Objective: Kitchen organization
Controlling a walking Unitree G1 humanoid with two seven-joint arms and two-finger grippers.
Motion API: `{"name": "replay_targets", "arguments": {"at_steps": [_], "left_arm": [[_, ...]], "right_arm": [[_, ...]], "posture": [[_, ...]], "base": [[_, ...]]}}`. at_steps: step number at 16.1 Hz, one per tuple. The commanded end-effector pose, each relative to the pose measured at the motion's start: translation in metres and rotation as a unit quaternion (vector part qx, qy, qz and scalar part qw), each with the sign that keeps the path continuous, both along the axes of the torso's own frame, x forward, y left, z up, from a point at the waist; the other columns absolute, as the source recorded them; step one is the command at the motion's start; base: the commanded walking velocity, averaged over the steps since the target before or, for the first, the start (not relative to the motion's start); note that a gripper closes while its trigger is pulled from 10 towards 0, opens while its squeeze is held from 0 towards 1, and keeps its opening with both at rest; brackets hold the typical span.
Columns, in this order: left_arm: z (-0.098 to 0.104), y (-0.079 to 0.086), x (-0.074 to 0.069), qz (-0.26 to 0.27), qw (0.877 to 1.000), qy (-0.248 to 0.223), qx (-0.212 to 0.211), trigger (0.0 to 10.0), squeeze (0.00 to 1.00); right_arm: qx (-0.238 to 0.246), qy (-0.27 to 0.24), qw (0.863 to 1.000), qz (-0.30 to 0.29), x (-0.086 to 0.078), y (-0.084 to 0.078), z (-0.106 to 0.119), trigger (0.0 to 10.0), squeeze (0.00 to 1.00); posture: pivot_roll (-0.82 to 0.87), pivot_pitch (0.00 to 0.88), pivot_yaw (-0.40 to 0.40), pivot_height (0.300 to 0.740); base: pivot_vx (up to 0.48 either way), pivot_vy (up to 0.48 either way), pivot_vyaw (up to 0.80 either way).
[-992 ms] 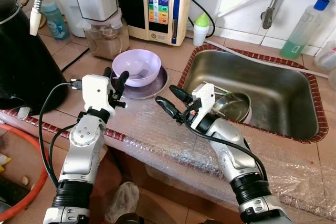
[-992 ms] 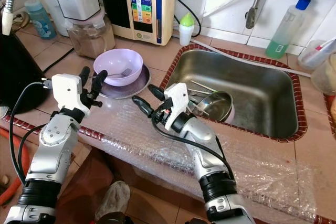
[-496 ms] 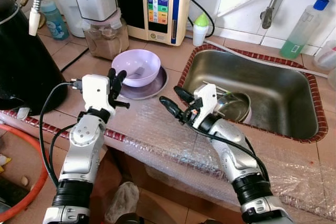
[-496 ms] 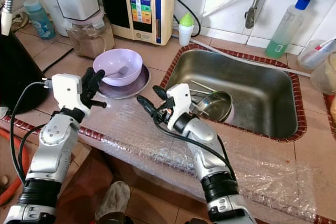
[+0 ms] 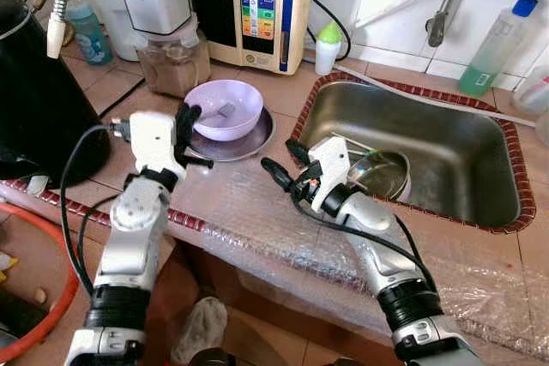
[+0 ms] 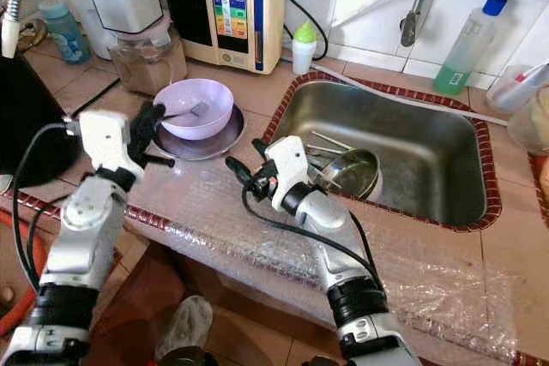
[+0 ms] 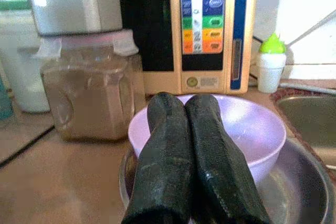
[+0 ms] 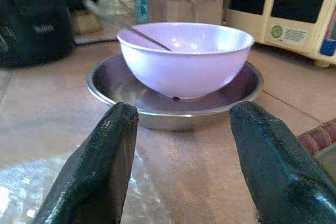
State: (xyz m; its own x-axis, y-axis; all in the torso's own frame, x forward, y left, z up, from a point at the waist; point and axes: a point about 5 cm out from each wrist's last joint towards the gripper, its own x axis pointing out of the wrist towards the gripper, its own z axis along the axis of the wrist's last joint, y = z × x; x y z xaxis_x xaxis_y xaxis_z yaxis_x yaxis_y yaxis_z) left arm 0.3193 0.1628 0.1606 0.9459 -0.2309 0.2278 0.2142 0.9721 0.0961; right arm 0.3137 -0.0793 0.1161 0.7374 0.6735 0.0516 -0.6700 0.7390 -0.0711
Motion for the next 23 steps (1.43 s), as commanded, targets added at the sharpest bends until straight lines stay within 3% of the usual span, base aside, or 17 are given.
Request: {"name": "replay_targets", "arguments": {"at_steps": [1,4,7,11,12,13,18,23], "left_arm": [[0.019,-0.004,0.002,-0.016,0.999,-0.032,0.008,0.0,0.00],[0.056,-0.020,0.003,-0.045,0.994,-0.093,0.029,0.0,0.00],[0.068,-0.038,0.000,-0.084,0.989,-0.116,0.041,0.0,0.00],[0.069,-0.035,-0.001,-0.067,0.990,-0.114,0.046,0.0,0.00],[0.069,-0.030,0.000,-0.051,0.991,-0.114,0.043,7.3,0.00],[0.068,-0.017,-0.001,-0.011,0.992,-0.118,0.033,10.0,1.00],[0.039,0.012,-0.022,0.083,0.990,-0.109,0.030,10.0,1.00],[0.002,0.002,-0.042,0.063,0.994,-0.072,0.051,10.0,1.00]], "right_arm": [[-0.015,-0.022,1.000,-0.001,0.003,0.001,0.005,10.0,0.00],[-0.029,-0.085,0.994,-0.055,0.014,-0.014,0.020,10.0,0.00],[-0.034,-0.093,0.992,-0.080,0.019,-0.019,0.022,10.0,0.00],[-0.034,-0.098,0.990,-0.096,0.020,-0.020,0.018,10.0,0.00],[-0.034,-0.098,0.990,-0.100,0.020,-0.021,0.017,10.0,0.00],[-0.035,-0.095,0.989,-0.107,0.020,-0.023,0.015,10.0,0.00],[-0.036,-0.091,0.990,-0.100,0.021,-0.018,0.012,10.0,0.00],[-0.048,-0.086,0.991,-0.095,0.021,-0.019,0.008,10.0,0.00]], "posture": [[0.07,0.000,0.032,0.740],[0.07,0.000,0.030,0.740],[0.07,0.000,0.033,0.740],[0.07,0.000,0.042,0.740],[0.07,0.000,0.043,0.740],[0.08,0.000,0.042,0.740],[0.09,0.000,0.020,0.740],[0.09,0.000,0.002,0.740]], "base": [[0.000,0.000,0.00],[0.000,0.000,0.00],[0.000,0.000,0.00],[0.000,0.000,0.00],[0.000,0.000,0.00],[0.000,0.000,0.00],[0.000,0.000,0.00],[0.000,0.000,0.00]]}}
